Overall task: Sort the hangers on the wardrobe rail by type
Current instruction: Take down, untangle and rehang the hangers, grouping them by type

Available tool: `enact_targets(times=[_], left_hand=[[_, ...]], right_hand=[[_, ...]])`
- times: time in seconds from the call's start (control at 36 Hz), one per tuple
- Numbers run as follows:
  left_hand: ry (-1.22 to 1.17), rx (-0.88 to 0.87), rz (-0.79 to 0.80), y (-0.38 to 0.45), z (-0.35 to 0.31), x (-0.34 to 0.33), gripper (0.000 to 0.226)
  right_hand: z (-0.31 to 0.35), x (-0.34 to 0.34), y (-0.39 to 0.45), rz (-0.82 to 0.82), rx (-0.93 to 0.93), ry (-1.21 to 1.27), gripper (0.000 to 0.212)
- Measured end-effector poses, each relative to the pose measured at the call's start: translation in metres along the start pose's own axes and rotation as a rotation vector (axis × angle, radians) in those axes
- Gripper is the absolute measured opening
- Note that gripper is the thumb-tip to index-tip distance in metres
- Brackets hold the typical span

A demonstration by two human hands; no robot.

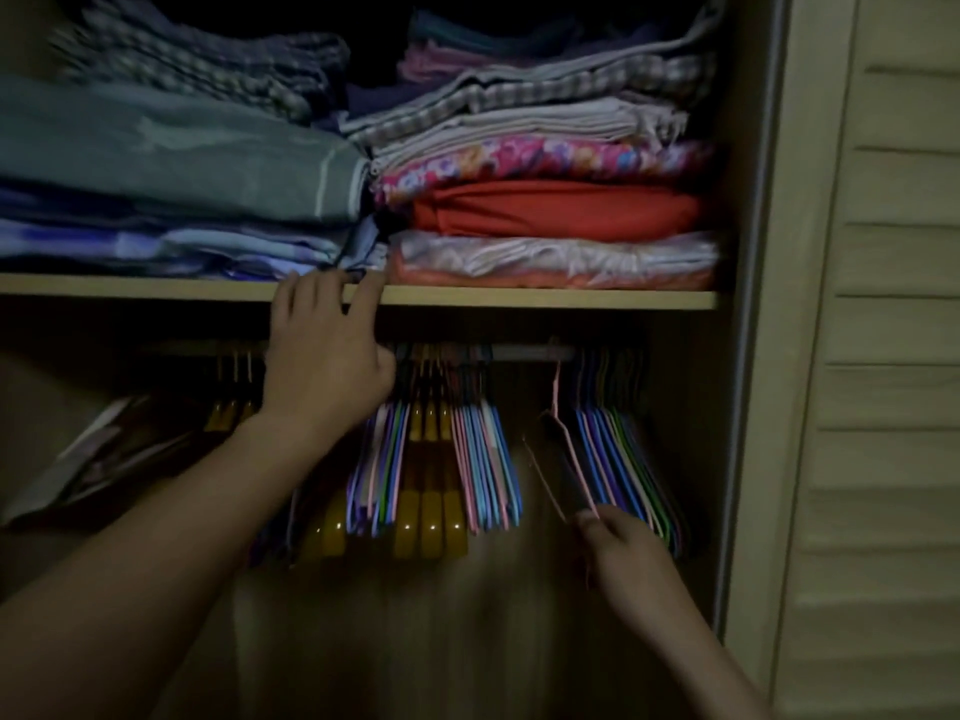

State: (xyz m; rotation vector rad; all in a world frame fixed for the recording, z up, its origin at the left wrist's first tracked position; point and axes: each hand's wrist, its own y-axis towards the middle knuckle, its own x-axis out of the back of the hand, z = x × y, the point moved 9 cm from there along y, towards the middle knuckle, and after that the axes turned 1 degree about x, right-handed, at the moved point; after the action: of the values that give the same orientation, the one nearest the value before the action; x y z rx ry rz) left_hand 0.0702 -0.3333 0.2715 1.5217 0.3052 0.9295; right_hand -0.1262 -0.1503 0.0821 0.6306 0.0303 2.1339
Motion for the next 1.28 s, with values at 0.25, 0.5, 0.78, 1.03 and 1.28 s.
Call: enact_targets(times=[0.25, 0.5, 0.78, 1.03, 1.28], left_hand=[[0.000, -0.008, 0.004, 0.000, 0.001, -0.003, 0.073], [-0.020, -0.004, -0.005, -0.002, 0.001, -0.005, 0.076], [-0.042, 0.013, -0.025, -0.003, 0.000, -0.004, 0.073], [-0.077, 0.020, -0.031, -0.002, 0.001, -0.001, 0.072], [-0.077, 0.033, -0.029, -0.003, 0.000, -0.004, 0.073]], right_hand=[[0.021, 0.000, 0.076, -0.083, 0.042, -0.112, 0.030], [0.009, -0.006, 0.076, -0.090, 0.092, -0.714, 0.026], [0.028, -0.019, 0.067, -0.150, 0.368, -1.289, 0.041], [0.022, -0.002, 0.068, -0.125, 0.315, -1.303, 0.036], [0.071, -0.009, 0.064, -0.294, 0.485, -0.858, 0.008]])
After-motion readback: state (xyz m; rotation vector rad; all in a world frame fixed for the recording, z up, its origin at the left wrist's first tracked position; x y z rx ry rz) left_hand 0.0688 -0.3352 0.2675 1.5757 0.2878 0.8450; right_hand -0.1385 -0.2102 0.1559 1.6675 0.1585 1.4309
